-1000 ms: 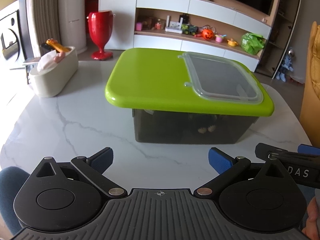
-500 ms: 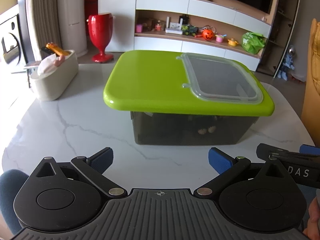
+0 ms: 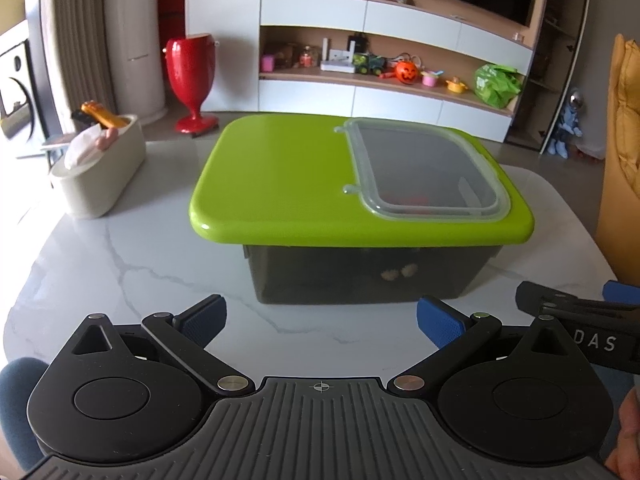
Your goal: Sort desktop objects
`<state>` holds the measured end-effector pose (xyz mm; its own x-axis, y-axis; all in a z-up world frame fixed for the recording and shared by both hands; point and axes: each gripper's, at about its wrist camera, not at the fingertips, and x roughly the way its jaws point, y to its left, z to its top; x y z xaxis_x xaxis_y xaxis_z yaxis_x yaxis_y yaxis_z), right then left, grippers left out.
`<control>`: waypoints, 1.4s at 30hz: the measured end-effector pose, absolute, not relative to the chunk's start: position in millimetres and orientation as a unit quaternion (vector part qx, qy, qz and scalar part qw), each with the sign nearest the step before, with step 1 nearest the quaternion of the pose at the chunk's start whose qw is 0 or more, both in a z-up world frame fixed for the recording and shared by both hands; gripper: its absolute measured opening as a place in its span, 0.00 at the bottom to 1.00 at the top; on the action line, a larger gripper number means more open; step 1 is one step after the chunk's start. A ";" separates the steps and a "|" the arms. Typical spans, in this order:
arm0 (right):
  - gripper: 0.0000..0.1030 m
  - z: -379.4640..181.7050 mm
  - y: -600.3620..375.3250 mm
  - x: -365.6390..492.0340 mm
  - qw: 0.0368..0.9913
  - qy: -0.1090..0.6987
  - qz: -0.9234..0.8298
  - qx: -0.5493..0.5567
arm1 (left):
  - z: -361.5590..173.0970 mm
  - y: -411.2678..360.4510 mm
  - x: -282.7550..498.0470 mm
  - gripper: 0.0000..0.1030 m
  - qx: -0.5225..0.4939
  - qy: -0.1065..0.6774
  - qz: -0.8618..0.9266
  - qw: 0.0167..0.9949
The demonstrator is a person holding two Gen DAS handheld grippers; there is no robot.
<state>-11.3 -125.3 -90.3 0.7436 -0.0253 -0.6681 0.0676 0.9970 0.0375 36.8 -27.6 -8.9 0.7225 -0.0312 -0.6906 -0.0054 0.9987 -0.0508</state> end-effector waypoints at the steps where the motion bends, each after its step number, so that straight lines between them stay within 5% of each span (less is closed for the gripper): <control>1: 1.00 -90.8 -125.8 -10.7 0.933 0.358 -0.025 0.030 | -9.3 -28.0 37.4 1.00 -0.024 0.373 -0.007 0.927; 42: 1.00 -102.2 -127.7 -4.6 0.925 0.377 -0.015 0.037 | -22.3 -26.0 42.9 1.00 -0.024 0.394 0.005 0.919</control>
